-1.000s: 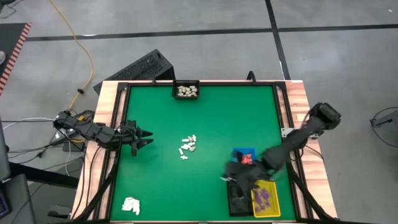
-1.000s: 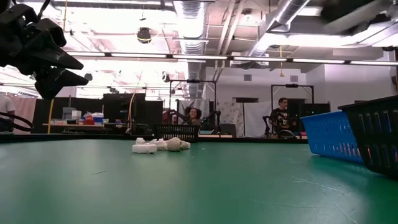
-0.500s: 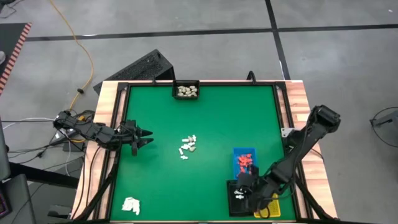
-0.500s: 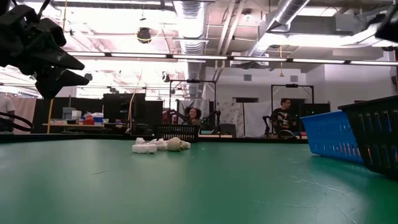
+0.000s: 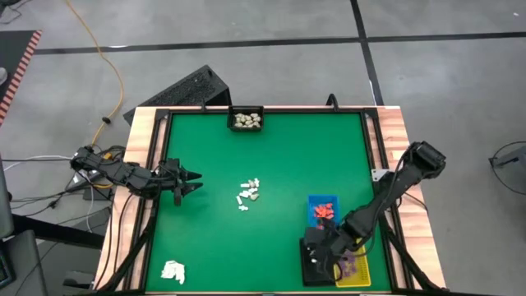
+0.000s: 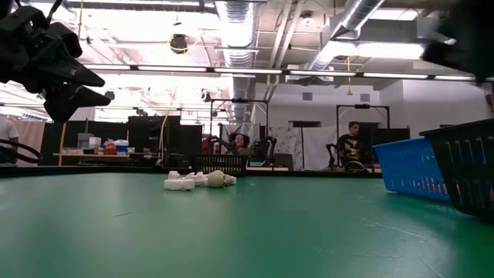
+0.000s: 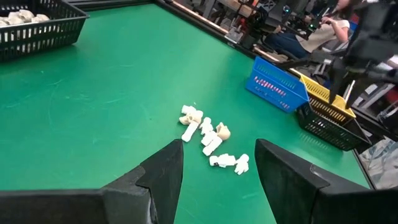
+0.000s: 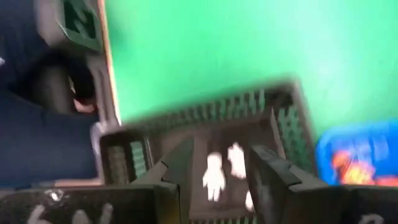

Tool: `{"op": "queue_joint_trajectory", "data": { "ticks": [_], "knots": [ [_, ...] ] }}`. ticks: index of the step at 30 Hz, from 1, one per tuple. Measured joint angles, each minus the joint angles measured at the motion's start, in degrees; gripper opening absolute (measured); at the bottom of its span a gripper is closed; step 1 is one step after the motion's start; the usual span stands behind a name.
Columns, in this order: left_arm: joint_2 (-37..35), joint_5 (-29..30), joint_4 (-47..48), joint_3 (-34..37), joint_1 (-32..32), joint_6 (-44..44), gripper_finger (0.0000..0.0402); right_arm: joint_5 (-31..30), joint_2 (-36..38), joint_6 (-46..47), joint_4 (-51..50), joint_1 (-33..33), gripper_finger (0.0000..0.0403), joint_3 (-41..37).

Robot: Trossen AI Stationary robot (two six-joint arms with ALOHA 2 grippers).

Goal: Sort Halloween decoration
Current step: Put the gray skull toy into the top black bin

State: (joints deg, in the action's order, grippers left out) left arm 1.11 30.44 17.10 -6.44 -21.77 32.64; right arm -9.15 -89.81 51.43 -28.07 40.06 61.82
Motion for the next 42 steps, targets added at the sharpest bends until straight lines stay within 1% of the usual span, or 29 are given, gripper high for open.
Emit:
{"op": "queue_joint_trajectory", "data": {
  "ticks": [3,6,11,14,18,22,26,31,34,39,42],
  "knots": [
    [-0.01,0.00,0.00,0.00,-0.01,-0.02,0.0189,-3.03,1.55,-7.02,4.16,-2.99,0.0137,0.00],
    [0.01,-0.02,-0.02,0.00,-0.01,-0.02,0.0189,-5.12,1.55,-17.23,9.44,-6.48,0.0135,0.00],
    [-0.01,-0.02,0.00,0.00,-0.01,-0.02,0.0189,-11.56,-0.84,-35.81,17.18,-12.05,0.0142,0.04],
    [0.01,-0.03,0.13,0.00,0.00,-0.02,0.0189,-12.18,-2.96,-43.94,21.06,-15.67,0.0154,0.04],
    [0.01,-0.02,0.18,0.00,-0.01,-0.04,0.0189,-8.93,-6.74,-50.07,27.88,-20.24,0.0179,0.04],
    [0.01,-0.04,0.17,0.00,-0.01,-0.81,0.0189,-2.41,-11.21,-53.87,34.61,-24.36,0.0210,0.04],
    [-0.01,-0.02,0.21,0.00,0.01,-0.90,0.0189,3.59,-15.07,-55.15,36.19,-28.24,0.0232,0.04],
    [-0.01,-0.02,0.45,0.00,0.01,-0.90,0.0189,6.14,-18.18,-57.04,36.20,-32.71,0.0235,0.04],
    [0.00,0.05,0.57,0.00,-0.01,-1.07,0.0189,7.98,-18.43,-59.24,36.31,-34.65,0.0235,0.02],
    [0.00,0.14,0.59,0.00,0.01,-1.57,0.0189,12.22,-18.41,-61.18,36.32,-36.50,0.0235,0.04],
    [0.01,0.24,0.61,0.00,0.01,-1.60,0.0189,12.72,-19.29,-63.34,37.77,-36.62,0.0235,0.05]
  ]
}}
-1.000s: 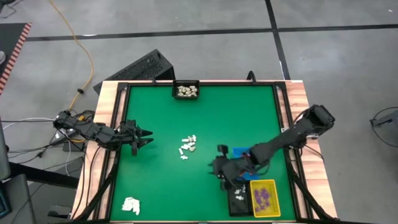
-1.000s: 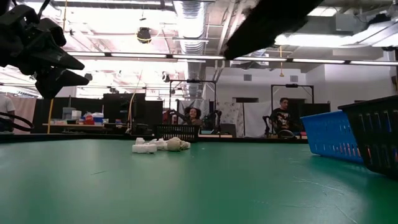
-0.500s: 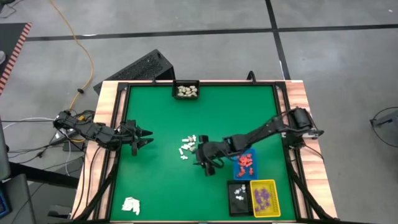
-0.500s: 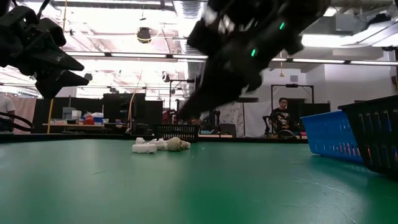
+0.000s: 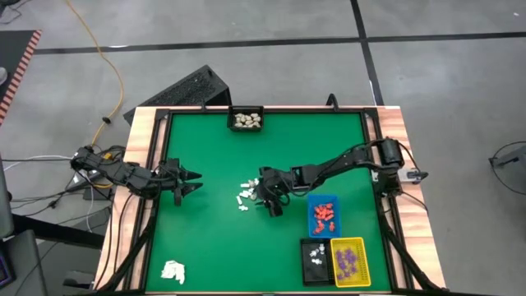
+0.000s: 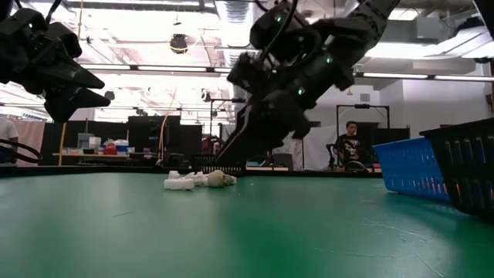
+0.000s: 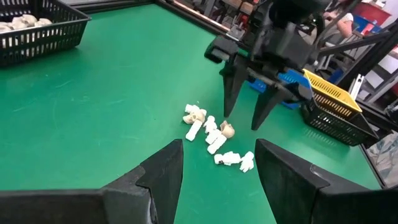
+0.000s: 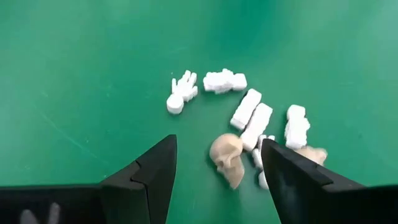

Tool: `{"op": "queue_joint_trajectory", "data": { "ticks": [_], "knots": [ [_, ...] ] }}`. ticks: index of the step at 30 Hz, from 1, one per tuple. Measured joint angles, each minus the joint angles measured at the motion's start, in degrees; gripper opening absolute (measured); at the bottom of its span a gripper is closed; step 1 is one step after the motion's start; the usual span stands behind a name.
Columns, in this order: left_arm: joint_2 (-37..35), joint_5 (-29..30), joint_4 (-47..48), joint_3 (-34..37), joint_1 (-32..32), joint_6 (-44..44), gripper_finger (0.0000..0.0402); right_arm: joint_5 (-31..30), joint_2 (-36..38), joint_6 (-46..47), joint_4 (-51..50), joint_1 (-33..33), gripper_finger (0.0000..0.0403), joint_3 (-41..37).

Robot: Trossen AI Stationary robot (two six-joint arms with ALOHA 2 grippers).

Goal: Sort Halloween decoration
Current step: Put the gray skull toy into the top black bin

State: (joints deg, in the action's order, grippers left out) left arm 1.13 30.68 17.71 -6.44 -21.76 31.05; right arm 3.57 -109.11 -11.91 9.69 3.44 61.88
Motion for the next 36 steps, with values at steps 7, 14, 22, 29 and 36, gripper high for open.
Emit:
{"op": "queue_joint_trajectory", "data": {
  "ticks": [7,14,22,29,36],
  "knots": [
    [-0.02,0.41,0.49,0.00,0.00,0.07,0.0189,1.70,-4.91,-0.62,2.99,-0.41,0.0235,0.69],
    [-0.02,0.80,1.12,-0.02,0.00,0.33,0.0189,2.10,-5.34,1.36,2.67,-0.87,0.0219,0.95],
    [-0.02,1.09,1.12,-0.02,-0.01,0.28,0.0189,0.95,-5.26,1.94,2.58,-0.87,0.0128,0.95],
    [-0.02,1.09,1.44,-0.02,-0.02,0.26,0.0189,0.68,-5.26,5.40,2.74,-1.01,0.0066,0.95],
    [-0.02,1.07,1.47,-0.02,-0.02,0.26,0.0189,0.64,-4.28,7.57,2.33,-0.98,0.0058,0.85]
  ]
}}
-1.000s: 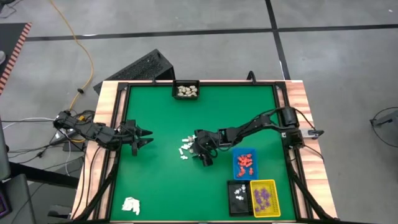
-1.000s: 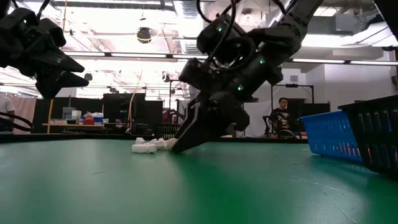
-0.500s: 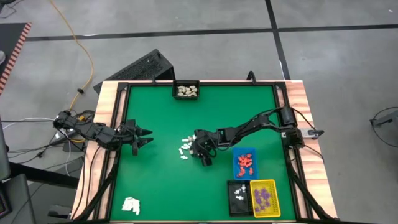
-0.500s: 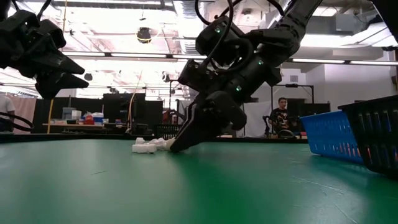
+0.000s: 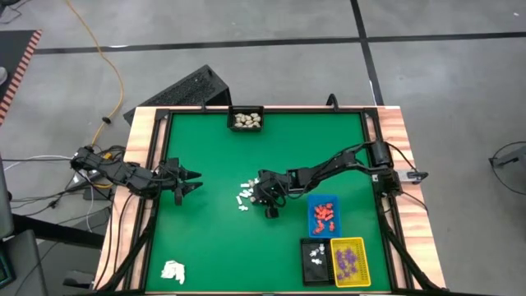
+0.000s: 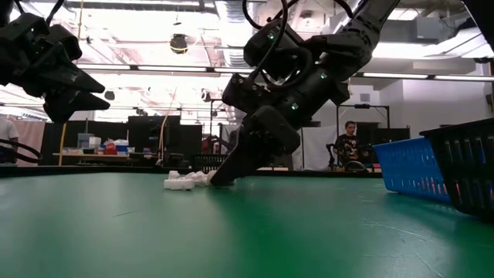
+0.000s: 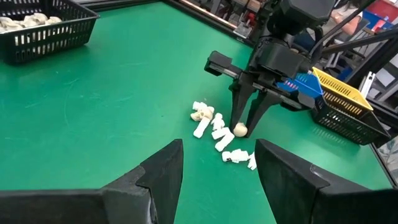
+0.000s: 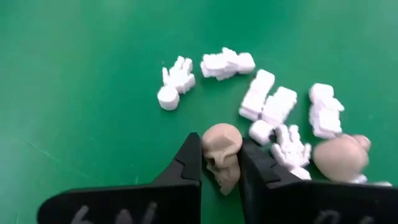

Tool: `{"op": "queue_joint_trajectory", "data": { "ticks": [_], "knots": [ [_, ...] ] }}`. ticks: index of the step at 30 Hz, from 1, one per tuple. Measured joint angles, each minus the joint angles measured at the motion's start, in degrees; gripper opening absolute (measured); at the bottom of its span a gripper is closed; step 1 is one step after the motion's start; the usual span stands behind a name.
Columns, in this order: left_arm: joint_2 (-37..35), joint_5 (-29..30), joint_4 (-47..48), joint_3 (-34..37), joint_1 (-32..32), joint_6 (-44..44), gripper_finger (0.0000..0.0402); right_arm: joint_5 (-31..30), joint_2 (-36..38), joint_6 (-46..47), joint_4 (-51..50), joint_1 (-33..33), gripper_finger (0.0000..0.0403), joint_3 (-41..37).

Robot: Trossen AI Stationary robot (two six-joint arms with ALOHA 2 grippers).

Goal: Sort Halloween decoration
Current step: Put the gray skull toy into the top black bin

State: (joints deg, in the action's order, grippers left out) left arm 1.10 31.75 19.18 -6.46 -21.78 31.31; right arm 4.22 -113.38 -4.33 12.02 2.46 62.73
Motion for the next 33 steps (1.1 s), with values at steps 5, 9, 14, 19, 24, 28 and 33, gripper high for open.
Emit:
{"op": "queue_joint_trajectory", "data": {
  "ticks": [5,9,14,19,24,28,33],
  "knots": [
    [0.00,-0.02,0.34,-0.02,0.02,0.00,0.0189,-0.01,1.86,0.03,0.66,-0.04,0.0058,0.55],
    [0.04,-0.41,0.60,-0.07,0.00,0.28,0.0189,-0.20,3.74,-0.01,0.72,-0.54,0.0058,1.47],
    [0.10,-0.46,0.65,-0.07,0.01,0.31,0.0189,-7.83,5.12,-0.61,1.10,-2.85,0.0058,4.04],
    [0.26,0.39,0.65,-0.07,0.00,0.30,0.0189,-13.18,4.49,-0.60,0.53,-6.72,0.0058,8.57],
    [0.37,0.52,0.68,-0.07,0.00,-0.20,0.0189,-15.77,4.29,-0.09,1.05,-11.18,0.0058,12.43],
    [0.39,0.54,0.68,-0.07,0.00,-0.47,0.0189,-19.36,4.31,3.03,1.08,-14.94,0.0058,14.42],
    [0.37,0.57,0.70,-0.07,0.00,-0.57,0.0189,-19.40,4.29,8.00,1.34,-19.96,0.0058,14.92]
  ]
}}
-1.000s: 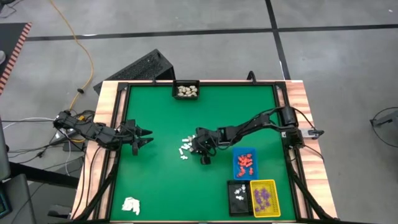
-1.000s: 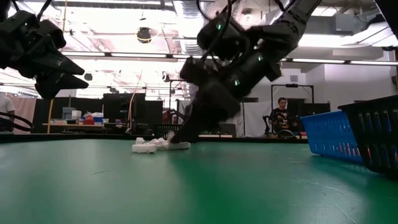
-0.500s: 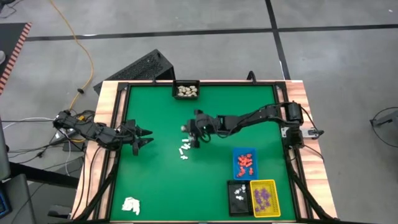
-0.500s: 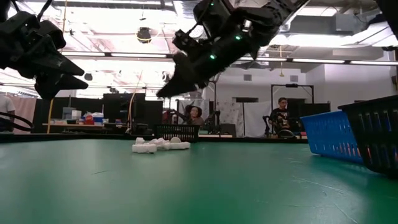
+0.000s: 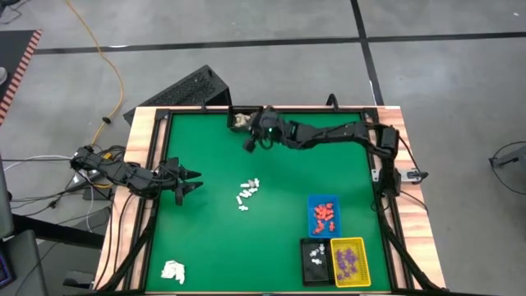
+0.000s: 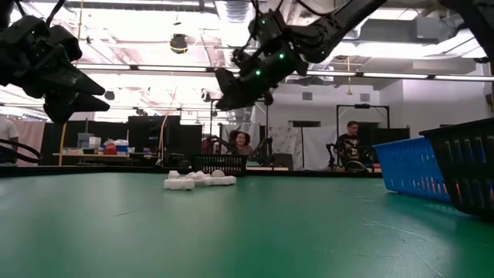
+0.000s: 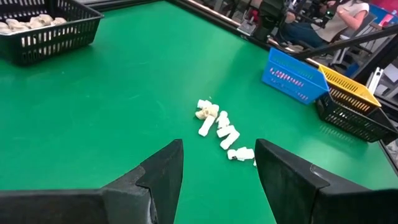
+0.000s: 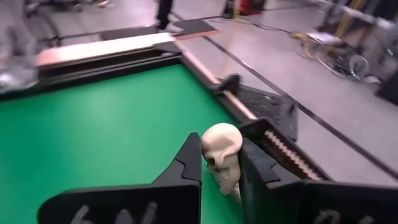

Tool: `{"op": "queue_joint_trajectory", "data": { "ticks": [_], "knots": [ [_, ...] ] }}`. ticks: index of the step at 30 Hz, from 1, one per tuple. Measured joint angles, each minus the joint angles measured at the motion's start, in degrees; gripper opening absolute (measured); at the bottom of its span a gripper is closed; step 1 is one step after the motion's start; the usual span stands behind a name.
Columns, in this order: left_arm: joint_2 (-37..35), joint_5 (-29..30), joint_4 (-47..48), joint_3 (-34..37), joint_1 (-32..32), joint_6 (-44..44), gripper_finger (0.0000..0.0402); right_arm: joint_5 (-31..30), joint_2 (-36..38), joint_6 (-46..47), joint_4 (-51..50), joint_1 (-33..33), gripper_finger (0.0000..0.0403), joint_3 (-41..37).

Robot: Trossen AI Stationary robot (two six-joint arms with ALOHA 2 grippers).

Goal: Sort Halloween decoration
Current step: Put the gray skull toy into the top black bin

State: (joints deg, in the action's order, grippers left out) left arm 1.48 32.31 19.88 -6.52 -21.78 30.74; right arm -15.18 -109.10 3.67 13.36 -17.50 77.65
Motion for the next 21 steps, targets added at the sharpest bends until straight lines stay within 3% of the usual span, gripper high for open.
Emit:
{"op": "queue_joint_trajectory", "data": {
  "ticks": [9,17,21],
  "knots": [
    [0.02,0.05,0.00,0.00,0.02,-0.06,0.0189,0.00,-0.11,6.87,-0.24,-6.25,0.0058,0.00],
    [0.00,0.11,-0.02,0.02,0.00,0.09,0.0189,3.08,-4.90,7.32,-0.88,-6.93,0.0058,1.24],
    [0.00,0.12,-0.02,0.02,0.02,0.11,0.0189,3.37,-6.62,7.51,-3.45,-7.01,0.0080,2.93]
  ]
}}
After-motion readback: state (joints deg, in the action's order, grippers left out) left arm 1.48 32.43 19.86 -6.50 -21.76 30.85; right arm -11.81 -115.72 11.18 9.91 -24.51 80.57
